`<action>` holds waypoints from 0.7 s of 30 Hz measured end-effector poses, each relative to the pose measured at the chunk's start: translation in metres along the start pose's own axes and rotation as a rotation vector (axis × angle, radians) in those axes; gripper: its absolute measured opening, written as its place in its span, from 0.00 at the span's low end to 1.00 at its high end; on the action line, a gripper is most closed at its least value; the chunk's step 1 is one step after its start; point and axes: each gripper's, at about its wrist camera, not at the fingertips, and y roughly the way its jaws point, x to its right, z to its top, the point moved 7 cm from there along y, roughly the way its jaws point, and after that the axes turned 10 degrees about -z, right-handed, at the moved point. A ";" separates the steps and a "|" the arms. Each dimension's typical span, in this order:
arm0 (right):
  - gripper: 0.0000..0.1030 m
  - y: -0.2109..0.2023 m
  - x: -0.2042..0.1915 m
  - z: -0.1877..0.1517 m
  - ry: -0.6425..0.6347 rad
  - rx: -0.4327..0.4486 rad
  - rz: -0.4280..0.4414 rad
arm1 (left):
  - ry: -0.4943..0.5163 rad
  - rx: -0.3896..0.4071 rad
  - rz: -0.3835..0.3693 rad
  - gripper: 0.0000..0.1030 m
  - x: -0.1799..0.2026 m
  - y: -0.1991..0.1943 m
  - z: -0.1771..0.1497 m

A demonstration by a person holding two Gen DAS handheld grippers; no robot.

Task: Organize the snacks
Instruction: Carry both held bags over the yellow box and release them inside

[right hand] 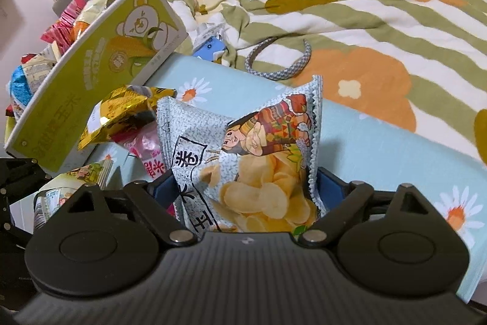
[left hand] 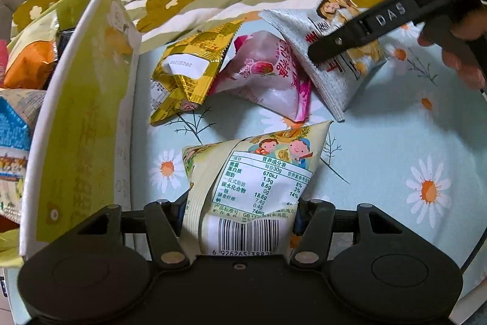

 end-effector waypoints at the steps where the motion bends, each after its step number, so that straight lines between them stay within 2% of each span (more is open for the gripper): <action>1: 0.91 -0.003 -0.001 -0.002 0.002 0.006 0.010 | -0.005 0.008 0.002 0.61 0.000 -0.002 0.000; 4: 0.84 -0.013 -0.004 -0.005 0.009 0.020 0.008 | -0.020 0.033 0.003 0.61 0.003 -0.011 -0.002; 11: 0.84 -0.050 -0.008 -0.014 0.068 0.072 -0.015 | -0.049 0.109 0.011 0.61 0.007 -0.044 -0.004; 17: 0.84 -0.093 -0.032 -0.010 0.079 0.126 -0.036 | -0.094 0.209 0.028 0.61 0.000 -0.096 -0.008; 21: 0.84 -0.122 -0.059 0.001 0.066 0.180 -0.015 | -0.121 0.277 0.065 0.61 -0.014 -0.134 -0.009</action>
